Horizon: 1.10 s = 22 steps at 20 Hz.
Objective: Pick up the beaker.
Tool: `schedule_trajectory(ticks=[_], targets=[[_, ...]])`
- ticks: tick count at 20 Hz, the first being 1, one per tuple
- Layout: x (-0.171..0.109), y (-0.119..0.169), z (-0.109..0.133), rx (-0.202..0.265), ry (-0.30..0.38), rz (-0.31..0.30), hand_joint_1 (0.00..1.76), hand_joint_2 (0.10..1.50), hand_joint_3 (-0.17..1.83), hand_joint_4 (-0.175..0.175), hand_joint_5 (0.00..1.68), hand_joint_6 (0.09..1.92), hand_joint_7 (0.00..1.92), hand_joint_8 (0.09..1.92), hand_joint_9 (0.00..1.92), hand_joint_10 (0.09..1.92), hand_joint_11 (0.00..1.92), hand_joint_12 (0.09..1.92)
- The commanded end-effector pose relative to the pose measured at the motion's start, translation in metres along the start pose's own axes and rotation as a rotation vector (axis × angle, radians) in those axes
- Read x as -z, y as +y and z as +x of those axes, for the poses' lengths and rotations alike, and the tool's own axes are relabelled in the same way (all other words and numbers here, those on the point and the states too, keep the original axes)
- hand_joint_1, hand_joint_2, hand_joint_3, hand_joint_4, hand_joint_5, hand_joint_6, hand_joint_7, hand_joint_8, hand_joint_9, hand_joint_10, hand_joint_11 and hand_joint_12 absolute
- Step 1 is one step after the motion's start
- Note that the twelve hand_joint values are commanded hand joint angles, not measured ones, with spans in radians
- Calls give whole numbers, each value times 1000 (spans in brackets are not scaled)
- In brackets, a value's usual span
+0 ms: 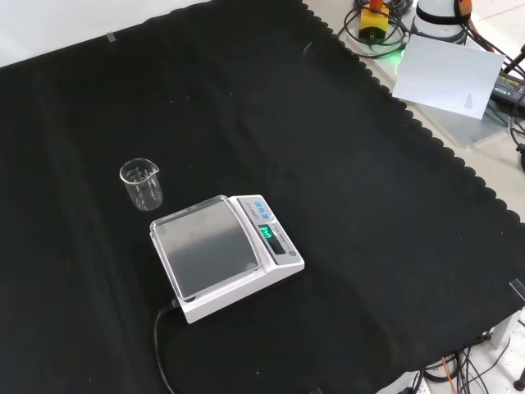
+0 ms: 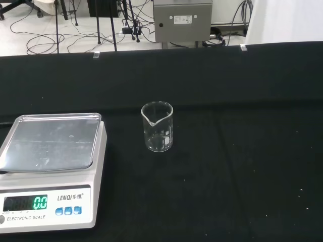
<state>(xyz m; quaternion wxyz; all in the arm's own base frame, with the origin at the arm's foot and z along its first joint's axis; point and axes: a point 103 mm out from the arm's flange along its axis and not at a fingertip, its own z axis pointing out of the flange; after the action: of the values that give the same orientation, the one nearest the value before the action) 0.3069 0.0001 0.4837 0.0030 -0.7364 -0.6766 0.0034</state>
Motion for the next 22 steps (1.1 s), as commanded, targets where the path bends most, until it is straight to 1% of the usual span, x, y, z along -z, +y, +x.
schedule_trajectory(ticks=[1,5,7,11,13,15,18,22], targets=[[0,0,0,0,-8,-6,506,684,149,29,123,87,50,628,158,843,0,1417],[-1,3,-1,0,-7,1,502,709,154,33,148,87,50,620,134,842,0,1378],[-3,10,-3,-2,-3,3,504,709,153,34,149,87,48,620,132,842,0,1375],[-19,27,-14,-1,18,-25,510,710,151,36,137,87,43,619,131,842,0,1372],[-28,35,-22,3,31,-33,516,710,148,40,111,87,14,571,121,840,0,1370],[-38,46,-27,11,42,-41,520,712,143,44,86,87,3,495,108,839,0,1364],[-52,66,-32,20,55,-52,529,713,135,49,59,87,0,437,98,840,0,1364],[-69,96,-38,29,47,-34,540,713,131,53,42,87,0,415,95,842,0,1369]])
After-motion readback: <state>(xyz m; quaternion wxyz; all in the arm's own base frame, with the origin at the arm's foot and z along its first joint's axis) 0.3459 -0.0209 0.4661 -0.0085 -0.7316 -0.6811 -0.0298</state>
